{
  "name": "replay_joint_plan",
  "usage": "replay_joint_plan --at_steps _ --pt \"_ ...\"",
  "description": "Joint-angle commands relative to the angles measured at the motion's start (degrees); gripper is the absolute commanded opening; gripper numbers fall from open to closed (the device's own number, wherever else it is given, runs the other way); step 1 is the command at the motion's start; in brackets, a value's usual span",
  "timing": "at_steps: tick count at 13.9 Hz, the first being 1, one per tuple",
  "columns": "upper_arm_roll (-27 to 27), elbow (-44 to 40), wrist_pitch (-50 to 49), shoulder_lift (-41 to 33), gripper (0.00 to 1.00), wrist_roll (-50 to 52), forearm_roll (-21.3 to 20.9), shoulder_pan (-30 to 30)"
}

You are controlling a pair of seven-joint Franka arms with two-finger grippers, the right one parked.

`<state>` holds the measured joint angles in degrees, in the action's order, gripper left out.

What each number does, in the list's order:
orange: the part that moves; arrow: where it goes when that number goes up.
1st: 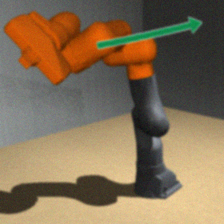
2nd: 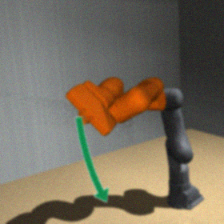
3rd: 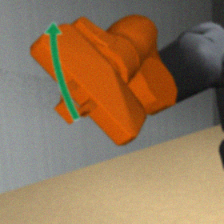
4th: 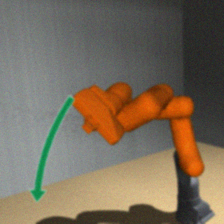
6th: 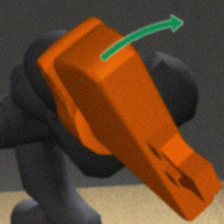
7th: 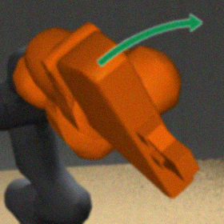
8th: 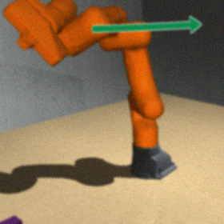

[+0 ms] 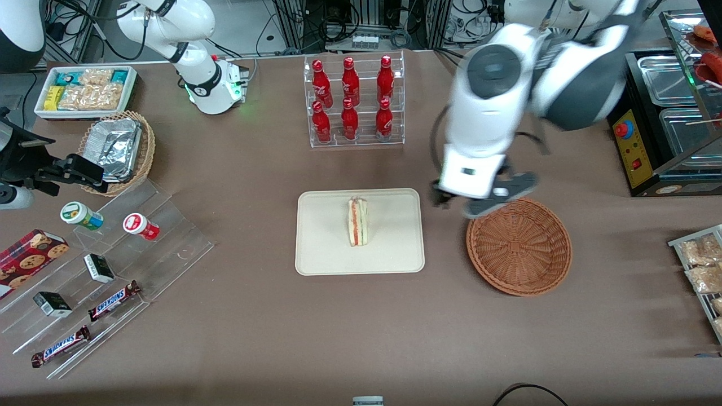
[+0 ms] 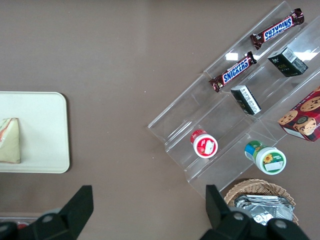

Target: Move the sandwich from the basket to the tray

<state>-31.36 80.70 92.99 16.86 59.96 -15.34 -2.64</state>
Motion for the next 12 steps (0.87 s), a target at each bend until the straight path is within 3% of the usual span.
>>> replay_joint_plan --at_steps 1,4,6,10,12 --pt "-0.46 7.18 0.18 -7.0 1.0 -8.32 3.99 8.06" --pt "-0.28 9.47 -1.66 -10.87 1.0 -22.56 7.85 16.24" --pt "0.85 11.14 -2.46 -13.07 1.0 -29.69 9.35 18.55" --pt "21.99 15.26 -2.2 -17.98 1.0 -43.58 14.72 8.12" --pt "28.86 18.34 -1.67 -20.98 1.0 -46.15 16.12 4.76"
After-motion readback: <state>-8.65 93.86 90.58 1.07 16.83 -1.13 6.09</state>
